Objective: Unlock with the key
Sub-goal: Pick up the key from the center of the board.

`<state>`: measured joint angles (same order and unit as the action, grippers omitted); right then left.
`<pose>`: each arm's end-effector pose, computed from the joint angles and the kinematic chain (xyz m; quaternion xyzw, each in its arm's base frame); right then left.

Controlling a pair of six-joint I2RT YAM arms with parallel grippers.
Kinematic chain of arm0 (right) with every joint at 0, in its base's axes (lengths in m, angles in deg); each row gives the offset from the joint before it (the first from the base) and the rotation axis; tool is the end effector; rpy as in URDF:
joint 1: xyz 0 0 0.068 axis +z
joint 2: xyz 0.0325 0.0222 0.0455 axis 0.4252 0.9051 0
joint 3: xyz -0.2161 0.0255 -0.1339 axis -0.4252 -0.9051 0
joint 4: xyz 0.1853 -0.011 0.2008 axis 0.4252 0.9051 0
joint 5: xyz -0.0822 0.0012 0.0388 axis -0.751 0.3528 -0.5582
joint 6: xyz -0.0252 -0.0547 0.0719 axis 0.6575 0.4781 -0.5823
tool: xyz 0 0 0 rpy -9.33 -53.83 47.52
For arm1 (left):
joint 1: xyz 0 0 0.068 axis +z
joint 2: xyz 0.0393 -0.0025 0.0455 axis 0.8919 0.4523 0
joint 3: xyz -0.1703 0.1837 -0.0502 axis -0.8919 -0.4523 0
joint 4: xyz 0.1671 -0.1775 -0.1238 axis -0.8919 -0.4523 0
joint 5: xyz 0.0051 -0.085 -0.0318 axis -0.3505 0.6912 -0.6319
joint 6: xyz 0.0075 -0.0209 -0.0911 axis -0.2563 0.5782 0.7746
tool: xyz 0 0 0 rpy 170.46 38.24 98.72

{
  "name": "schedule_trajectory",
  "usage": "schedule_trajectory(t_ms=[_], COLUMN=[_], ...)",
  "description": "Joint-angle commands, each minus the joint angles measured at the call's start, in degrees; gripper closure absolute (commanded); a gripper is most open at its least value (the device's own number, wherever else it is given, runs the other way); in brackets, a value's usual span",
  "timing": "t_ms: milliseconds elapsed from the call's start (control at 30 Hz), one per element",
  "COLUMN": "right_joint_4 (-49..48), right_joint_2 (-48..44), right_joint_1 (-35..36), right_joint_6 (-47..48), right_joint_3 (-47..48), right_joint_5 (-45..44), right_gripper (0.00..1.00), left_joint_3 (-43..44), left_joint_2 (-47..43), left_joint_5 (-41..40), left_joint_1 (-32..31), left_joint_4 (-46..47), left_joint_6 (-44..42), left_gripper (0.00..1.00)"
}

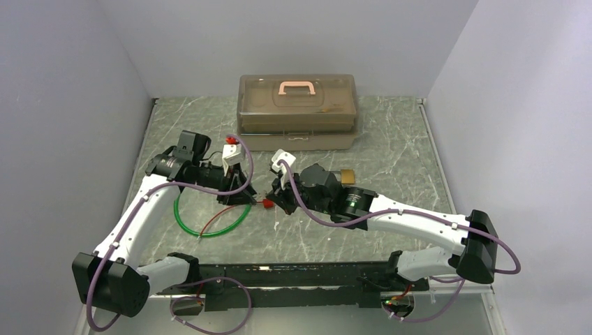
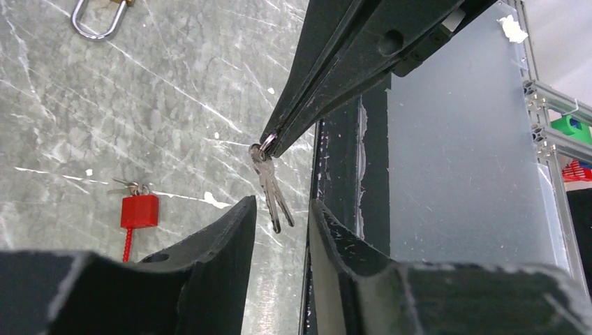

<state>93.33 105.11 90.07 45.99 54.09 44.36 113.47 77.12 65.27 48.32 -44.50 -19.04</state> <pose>0.1530 0.3233 0.2847 -0.3904 0.7225 0.3305 0.4652 0.2065 -0.1352 0.2844 0.4618 0.6731 -0.4903 0.3055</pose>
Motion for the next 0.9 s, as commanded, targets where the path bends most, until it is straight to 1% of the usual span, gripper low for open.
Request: schedule_trajectory(t_ms=[0,67,133,267,400,467,500,667,733,867], right_joint_4=[-1.3,-1.2,-1.0,-0.9,-1.1,-1.4,-1.3,1.0,3.1,6.9], right_joint_2=[-2.1,-2.3,-2.2,-2.0,-2.1,-2.3,-2.5,-4.2,-5.1,-7.1], right_joint_1=[0.3,0.4,0.5,0.9,1.1,1.1,1.1,1.0,0.6,-1.1], right_joint_6=[0.8,0.8,0.8,0.5,-0.4,-0.8,-0.9,0.5,1.8,3.3], right_joint_3=[2.3,2.5,2.8,3.3,3.2,2.9,2.9,3.8,5.0,7.6], right_joint_5=[-1.7,-1.6,-1.3,-0.6,0.7,2.9,3.3,5.1,5.4,6.9], right_gripper=[1.00,1.00,1.00,1.00,1.00,1.00,0.89,0.64,0.57,0.49], left_joint_3=[1.8,2.4,2.6,2.4,2.2,2.6,3.0,5.9,7.8,12.1], left_joint_2=[-1.4,-1.4,-1.5,-1.9,-2.7,-2.9,-2.9,-2.6,-2.2,-1.9], left_joint_5=[-0.2,-0.8,-1.2,-1.5,-1.9,-1.4,-1.0,-0.7,-0.8,-1.5], left_joint_1=[-0.2,-0.2,-0.2,-0.2,-0.2,-0.1,-0.1,-0.2,-0.1,-0.1], left_joint_4=[1.3,1.7,2.2,3.0,1.9,0.7,0.0,-4.3,-6.7,-10.3], left_joint_6=[0.9,1.3,1.6,2.3,0.8,-0.1,-0.5,-2.6,-4.0,-6.3], left_gripper=[0.67,0.79,0.88,1.00,1.00,1.00,1.00,1.00,1.00,1.00])
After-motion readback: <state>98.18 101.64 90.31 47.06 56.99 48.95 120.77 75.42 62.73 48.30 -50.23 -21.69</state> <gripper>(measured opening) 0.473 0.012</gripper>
